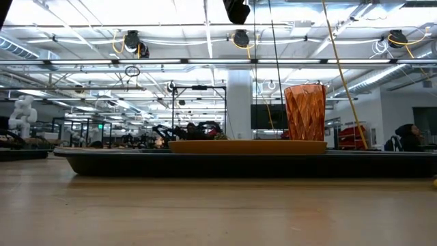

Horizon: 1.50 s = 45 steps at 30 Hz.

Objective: Pick and place plate/cup/fork/spoon on tray
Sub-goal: Put the orange fork on the black tray to the right of the orange plate

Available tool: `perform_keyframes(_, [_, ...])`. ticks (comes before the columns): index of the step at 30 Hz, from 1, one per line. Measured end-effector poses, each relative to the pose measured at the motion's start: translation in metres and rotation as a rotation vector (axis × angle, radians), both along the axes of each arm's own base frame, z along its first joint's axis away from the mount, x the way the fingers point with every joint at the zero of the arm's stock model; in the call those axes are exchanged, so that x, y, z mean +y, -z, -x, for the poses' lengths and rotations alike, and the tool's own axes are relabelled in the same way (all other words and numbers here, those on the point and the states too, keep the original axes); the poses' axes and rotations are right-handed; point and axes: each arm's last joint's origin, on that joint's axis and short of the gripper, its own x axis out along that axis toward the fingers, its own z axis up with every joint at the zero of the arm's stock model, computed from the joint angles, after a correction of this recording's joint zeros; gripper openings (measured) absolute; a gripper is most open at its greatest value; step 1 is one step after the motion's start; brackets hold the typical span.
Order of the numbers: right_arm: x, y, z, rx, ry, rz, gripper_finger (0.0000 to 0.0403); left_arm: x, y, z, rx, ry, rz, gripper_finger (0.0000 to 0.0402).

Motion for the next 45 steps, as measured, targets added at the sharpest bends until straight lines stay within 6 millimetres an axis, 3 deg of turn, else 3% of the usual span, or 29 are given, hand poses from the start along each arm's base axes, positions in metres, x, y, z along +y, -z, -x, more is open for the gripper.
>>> perform_keyframes(24, [0.0002, -0.0039, -0.0006, 0.021, -0.007, 0.094, 0.0165, 0.0007, 0.0004, 0.0002, -0.012, -0.019, 0.050, 0.0006])
perform_keyframes(45, [0.0001, -0.0020, -0.0005, 0.022, -0.006, 0.073, 0.0165, 0.0018, 0.0055, -0.0015, 0.065, -0.025, -0.039, 0.0006])
